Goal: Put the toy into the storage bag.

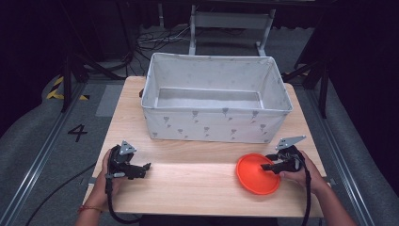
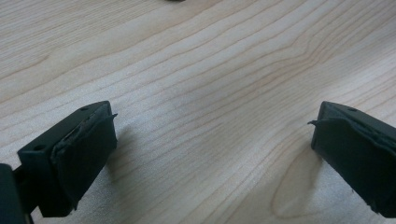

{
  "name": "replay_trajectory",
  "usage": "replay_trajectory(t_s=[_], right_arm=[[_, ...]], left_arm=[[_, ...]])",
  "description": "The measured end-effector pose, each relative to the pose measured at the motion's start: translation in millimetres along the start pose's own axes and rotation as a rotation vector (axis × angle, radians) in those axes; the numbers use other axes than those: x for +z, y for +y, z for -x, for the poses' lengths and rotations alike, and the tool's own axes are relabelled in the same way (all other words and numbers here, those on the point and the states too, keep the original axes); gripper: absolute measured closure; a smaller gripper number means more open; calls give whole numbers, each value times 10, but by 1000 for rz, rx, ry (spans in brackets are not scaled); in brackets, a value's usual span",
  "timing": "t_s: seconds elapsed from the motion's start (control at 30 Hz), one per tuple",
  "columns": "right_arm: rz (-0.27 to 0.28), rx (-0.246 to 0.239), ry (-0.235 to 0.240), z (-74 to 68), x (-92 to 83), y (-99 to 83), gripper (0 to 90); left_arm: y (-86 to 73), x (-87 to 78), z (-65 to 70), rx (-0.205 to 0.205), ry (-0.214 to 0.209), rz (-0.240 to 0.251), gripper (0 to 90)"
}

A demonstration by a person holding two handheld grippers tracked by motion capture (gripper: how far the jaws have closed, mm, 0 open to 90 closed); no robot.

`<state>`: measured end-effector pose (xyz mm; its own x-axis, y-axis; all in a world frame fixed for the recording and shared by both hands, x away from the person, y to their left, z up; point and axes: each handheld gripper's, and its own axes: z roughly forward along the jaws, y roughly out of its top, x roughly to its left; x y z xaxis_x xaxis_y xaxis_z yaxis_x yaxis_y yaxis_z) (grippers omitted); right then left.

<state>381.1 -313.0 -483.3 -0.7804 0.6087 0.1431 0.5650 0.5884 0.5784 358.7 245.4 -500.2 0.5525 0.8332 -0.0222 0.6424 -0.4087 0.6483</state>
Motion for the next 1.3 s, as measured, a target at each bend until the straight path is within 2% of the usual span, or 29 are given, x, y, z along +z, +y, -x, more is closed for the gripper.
replay_trajectory(t_s=[0.07, 0.13, 0.2, 0.3, 0.33, 0.43, 0.47, 0.6, 0.67, 0.7, 0.8, 0.9, 0.97, 1.1, 1.23, 1.3], right_arm=[[-13, 1, 14, -17, 2, 7, 372], [-52, -17, -8, -64, 15, 31, 274], [-64, -22, -14, -104, 42, 43, 194], [-66, -36, -42, -163, 79, 59, 197], [-61, -45, -41, -184, 87, 67, 223], [-50, -31, -54, -188, 76, 70, 322], [-43, -23, -64, -176, 66, 69, 389], [-24, 16, -74, -126, 39, 59, 511], [-16, 29, -70, -109, 34, 54, 540], [-10, 41, -62, -79, 24, 48, 588], [14, 85, -27, 7, 8, 23, 660], [33, 106, -10, 41, -3, 17, 701], [29, 90, -7, 37, -19, 32, 721], [56, 57, -5, 5, -129, 67, 784], [53, 32, -23, -42, -187, 104, 798], [66, 1, -31, -84, -244, 143, 812]], left_arm=[[1, 1, 0, 1, -2, 0, 3], [-1, 0, 5, -2, -1, 2, 5], [-5, -4, 11, -3, -2, 1, 5], [-5, -4, 11, -3, -2, 0, 5], [-5, -4, 9, -1, -3, -1, 5], [-5, -4, 11, -3, -2, 0, 5], [-6, -4, 11, -4, -3, 1, 5], [-5, -4, 9, -1, -3, -1, 5], [-5, -4, 11, -4, -3, 1, 5], [-5, -4, 10, -3, -3, 0, 5], [-4, -4, 7, 1, -4, -2, 5], [-1, 0, 1, 6, -7, 0, 4], [-1, 1, -1, 8, -9, 0, 3], [0, 1, -3, 10, -7, 1, 3], [2, 2, -6, 11, -14, -2, 3], [4, 3, -8, 13, -14, -2, 3]])
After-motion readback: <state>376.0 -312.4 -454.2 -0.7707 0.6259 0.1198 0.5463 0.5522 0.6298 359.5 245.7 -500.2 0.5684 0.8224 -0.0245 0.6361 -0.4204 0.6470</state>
